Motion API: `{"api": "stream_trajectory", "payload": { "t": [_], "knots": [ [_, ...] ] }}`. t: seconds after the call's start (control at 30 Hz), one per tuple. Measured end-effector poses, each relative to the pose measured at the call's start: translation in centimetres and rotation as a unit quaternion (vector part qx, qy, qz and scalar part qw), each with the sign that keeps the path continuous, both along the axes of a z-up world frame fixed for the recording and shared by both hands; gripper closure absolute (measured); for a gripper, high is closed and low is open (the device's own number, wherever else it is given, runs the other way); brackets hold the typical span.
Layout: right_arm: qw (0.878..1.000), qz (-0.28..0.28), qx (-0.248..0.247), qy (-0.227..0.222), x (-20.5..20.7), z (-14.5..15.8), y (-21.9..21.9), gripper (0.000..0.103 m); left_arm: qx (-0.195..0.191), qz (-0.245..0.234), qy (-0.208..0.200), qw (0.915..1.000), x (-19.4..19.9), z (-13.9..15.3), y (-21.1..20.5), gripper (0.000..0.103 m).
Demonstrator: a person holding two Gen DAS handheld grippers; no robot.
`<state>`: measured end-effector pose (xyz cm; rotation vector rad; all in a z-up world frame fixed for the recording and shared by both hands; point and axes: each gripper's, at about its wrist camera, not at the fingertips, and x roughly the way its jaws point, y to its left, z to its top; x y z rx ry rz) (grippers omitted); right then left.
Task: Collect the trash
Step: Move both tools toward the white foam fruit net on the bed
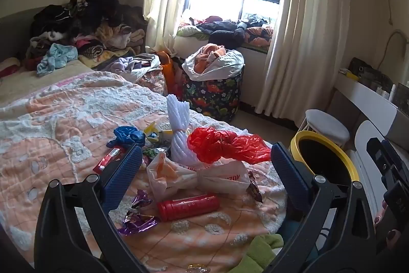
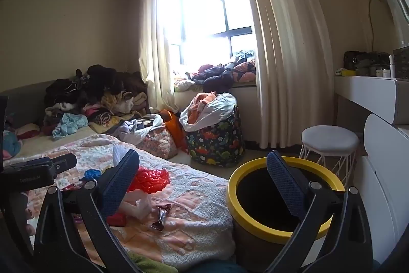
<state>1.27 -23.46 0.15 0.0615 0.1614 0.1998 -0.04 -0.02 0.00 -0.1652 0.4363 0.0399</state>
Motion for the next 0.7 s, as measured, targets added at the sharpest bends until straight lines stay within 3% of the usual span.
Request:
{"api": "stream_trajectory", "payload": {
  "t": [0.7],
  "knots": [
    [1.0,-0.006,0.0,-0.003,-0.03,0.08,-0.28,0.006,0.0,-0.003,-0.002,1.0,-0.26,0.76,-0.44,0.01]
  ]
}}
